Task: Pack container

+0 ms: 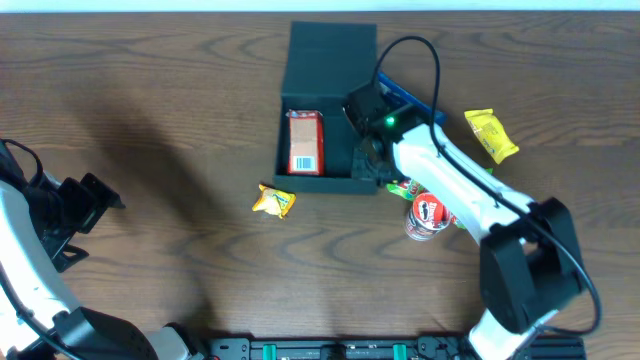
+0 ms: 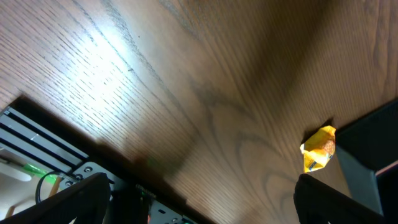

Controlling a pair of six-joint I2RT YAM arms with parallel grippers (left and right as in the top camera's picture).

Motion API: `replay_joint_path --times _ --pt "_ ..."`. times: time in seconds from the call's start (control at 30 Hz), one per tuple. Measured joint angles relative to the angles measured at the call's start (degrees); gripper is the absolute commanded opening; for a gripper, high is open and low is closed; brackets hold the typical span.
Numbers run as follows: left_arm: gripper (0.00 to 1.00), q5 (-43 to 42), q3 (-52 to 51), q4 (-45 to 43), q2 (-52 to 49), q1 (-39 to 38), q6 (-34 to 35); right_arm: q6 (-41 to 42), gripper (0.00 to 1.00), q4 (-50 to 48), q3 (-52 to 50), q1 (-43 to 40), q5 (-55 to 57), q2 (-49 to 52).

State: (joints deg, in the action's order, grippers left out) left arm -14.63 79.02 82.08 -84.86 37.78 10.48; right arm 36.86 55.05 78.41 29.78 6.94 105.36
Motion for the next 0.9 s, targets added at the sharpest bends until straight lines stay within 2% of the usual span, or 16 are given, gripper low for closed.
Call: replay_joint_path --times 0.23,0.47,0.6,0.9 --pt "0.95 0.00 0.00 0.00 0.00 0.00 0.00 2.95 0.01 -6.47 -10.12 0.17 3.21 -6.03" --pt "0.95 -0.02 0.00 0.00 0.00 0.00 0.00 -7.02 0.01 -15.98 -11.89 -1.14 0.22 -6.51" --pt "0.95 -0.02 0.00 0.00 0.00 0.00 0.00 -11.76 0.02 -15.78 -11.89 -1.33 -1.07 -6.51" --pt "0.95 -0.02 0.00 0.00 0.00 0.00 0.00 -13.18 0.02 -15.78 -11.89 -2.23 -0.94 -6.51"
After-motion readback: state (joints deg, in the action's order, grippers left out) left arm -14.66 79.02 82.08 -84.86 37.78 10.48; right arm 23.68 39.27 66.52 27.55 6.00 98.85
